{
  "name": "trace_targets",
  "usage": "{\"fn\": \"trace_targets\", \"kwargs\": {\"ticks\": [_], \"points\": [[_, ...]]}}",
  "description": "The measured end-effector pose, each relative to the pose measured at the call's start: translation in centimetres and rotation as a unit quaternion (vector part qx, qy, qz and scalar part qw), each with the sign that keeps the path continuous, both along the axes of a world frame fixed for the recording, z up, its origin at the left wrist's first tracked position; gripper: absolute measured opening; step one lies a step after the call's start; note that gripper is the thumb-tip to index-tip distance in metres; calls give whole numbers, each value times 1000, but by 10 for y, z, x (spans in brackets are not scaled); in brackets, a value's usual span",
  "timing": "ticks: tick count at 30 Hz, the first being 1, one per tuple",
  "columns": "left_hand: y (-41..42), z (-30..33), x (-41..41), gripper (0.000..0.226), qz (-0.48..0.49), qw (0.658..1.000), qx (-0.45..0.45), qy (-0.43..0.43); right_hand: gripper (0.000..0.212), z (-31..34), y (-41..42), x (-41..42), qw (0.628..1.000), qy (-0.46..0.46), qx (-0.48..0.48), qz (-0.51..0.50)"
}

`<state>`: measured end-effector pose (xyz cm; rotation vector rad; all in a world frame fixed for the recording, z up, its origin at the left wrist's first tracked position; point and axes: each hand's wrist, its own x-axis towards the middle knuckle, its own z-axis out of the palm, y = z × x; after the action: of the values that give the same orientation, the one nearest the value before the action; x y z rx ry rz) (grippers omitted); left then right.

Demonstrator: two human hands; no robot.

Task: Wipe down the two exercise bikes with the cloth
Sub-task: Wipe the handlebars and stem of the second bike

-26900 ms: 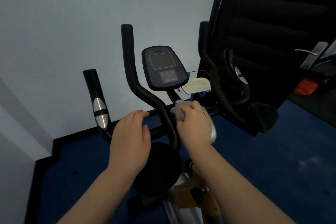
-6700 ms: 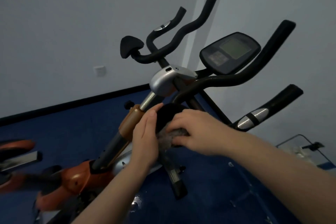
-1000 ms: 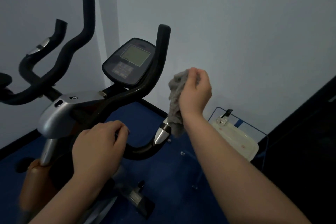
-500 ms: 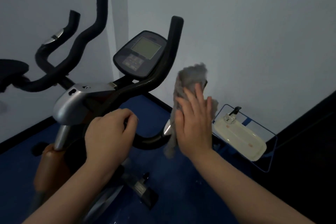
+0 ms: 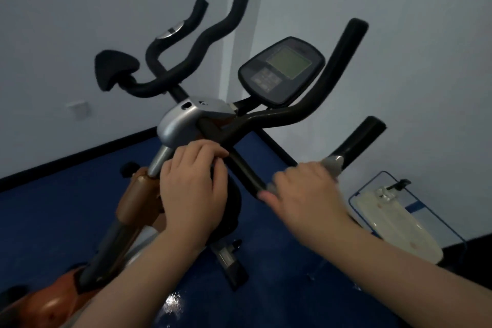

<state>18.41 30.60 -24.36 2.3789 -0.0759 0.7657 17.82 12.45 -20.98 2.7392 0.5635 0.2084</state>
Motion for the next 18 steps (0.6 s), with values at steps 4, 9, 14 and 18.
{"fn": "trace_targets", "kwargs": {"ticks": [4,9,14,18], "points": [[4,-4,0,15,-16,997,-71,-26,45,-5,43,49,993,110,26,21],[4,-4,0,14,-8,996,-78,-31,45,-3,5,20,985,126,89,83],[3,-4,1,15,-2,997,-73,-25,42,-3,22,51,977,180,81,82],[1,-2,-1,16,10,997,-72,-26,39,-10,59,70,931,235,274,-55]]}}
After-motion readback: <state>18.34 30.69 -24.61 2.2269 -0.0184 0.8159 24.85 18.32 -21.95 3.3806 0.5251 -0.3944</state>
